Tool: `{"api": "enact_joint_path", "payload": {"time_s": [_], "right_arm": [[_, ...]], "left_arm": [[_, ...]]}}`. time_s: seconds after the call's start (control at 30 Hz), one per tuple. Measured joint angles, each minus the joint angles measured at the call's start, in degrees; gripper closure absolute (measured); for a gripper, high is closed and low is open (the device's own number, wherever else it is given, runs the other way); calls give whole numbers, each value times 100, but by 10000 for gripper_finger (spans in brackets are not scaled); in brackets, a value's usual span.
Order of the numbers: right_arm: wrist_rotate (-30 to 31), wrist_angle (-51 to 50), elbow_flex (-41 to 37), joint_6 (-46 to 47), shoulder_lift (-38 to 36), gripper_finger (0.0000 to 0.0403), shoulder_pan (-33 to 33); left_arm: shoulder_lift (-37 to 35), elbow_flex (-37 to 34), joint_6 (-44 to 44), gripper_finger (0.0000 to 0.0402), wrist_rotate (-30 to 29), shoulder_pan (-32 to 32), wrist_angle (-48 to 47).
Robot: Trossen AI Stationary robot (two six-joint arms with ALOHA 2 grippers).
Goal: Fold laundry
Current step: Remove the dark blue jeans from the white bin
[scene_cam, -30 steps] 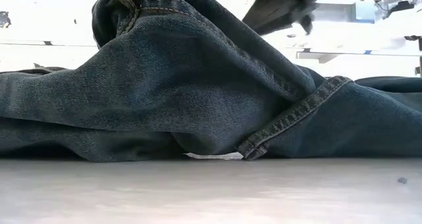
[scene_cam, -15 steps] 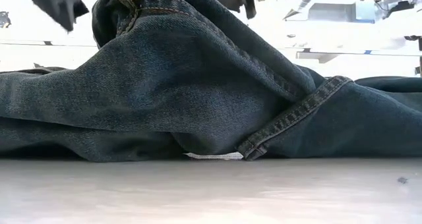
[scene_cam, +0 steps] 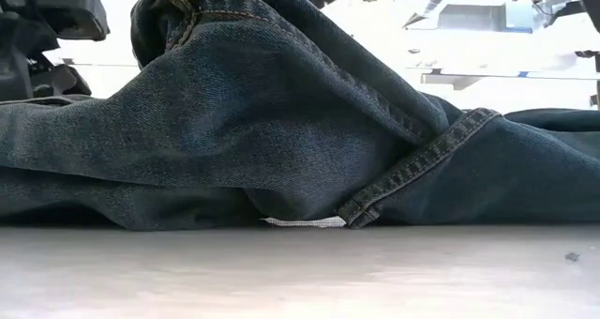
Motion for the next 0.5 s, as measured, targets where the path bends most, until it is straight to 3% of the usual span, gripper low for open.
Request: {"api": "enact_joint_path", "payload": {"time_s": [0.17, 0.27, 0.37, 0.4, 0.5], "right_arm": [[-20, -640, 1008, -46, 456, 157, -22], [-26, -867, 1415, -66, 608, 236, -10], [-359, -840, 1651, -174, 618, 357, -11], [-469, -828, 1725, -208, 607, 377, -26], [-648, -979, 1866, -210, 447, 381, -71]], "left_arm": [[-4, 0, 204, 260, -444, -219, 15], [-2, -2, 308, 260, -619, -285, -4], [-2, -2, 366, 260, -740, -324, -14], [-2, -2, 368, 260, -771, -342, -12], [0, -2, 368, 260, -1039, -433, -20]]}}
